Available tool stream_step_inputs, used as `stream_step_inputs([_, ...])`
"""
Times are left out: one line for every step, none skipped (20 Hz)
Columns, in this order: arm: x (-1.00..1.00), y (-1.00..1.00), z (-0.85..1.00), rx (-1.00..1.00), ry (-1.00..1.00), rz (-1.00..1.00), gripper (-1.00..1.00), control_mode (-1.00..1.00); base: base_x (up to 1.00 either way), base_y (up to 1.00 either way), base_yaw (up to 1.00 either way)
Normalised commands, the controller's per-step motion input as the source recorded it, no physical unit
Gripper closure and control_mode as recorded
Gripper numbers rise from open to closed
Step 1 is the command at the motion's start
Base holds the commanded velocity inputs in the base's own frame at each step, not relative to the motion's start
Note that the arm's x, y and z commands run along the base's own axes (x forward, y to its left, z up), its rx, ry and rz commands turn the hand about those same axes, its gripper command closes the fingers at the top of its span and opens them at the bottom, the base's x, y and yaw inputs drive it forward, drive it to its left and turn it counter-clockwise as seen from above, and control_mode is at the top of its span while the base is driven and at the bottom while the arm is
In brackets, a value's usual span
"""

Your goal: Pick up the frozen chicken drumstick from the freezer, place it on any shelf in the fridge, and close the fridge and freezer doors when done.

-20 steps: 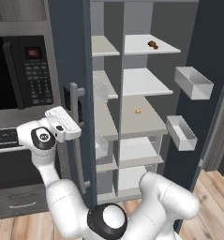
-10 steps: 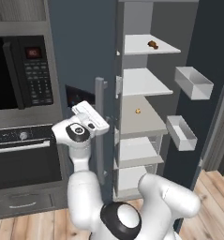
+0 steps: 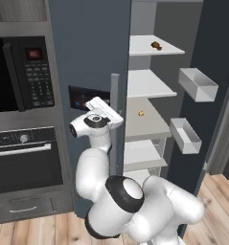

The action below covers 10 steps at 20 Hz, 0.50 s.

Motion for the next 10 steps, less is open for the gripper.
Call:
stream_step_inputs([0.59, -0.34, 0.0, 0.0, 0.0, 0.0, -1.0, -1.0, 0.0, 0.0, 0.0])
stream_step_inputs([0.59, -0.34, 0.0, 0.0, 0.0, 0.0, -1.0, -1.0, 0.0, 0.0, 0.0])
stream_step_inputs([0.61, -0.35, 0.0, 0.0, 0.0, 0.01, -1.0, -1.0, 0.0, 0.0, 0.0])
stream_step_inputs([0.63, -0.36, 0.0, 0.0, 0.0, 0.01, -1.0, -1.0, 0.0, 0.0, 0.0])
stream_step_inputs([0.63, -0.35, 0.0, 0.0, 0.0, 0.01, -1.0, -1.0, 0.0, 0.0, 0.0])
stream_step_inputs([0.65, -0.31, 0.0, 0.0, 0.0, 0.0, -1.0, -1.0, 0.0, 0.0, 0.0])
stream_step_inputs([0.66, -0.31, 0.0, 0.0, 0.0, 0.0, -1.0, -1.0, 0.0, 0.0, 0.0])
stream_step_inputs([0.66, -0.3, 0.0, 0.0, 0.0, 0.0, -1.0, -1.0, 0.0, 0.0, 0.0])
stream_step_inputs([0.68, -0.3, 0.0, 0.0, 0.0, 0.0, -1.0, -1.0, 0.0, 0.0, 0.0])
stream_step_inputs([0.66, -0.32, 0.0, 0.0, 0.0, 0.0, -1.0, -1.0, 0.0, 0.0, 0.0])
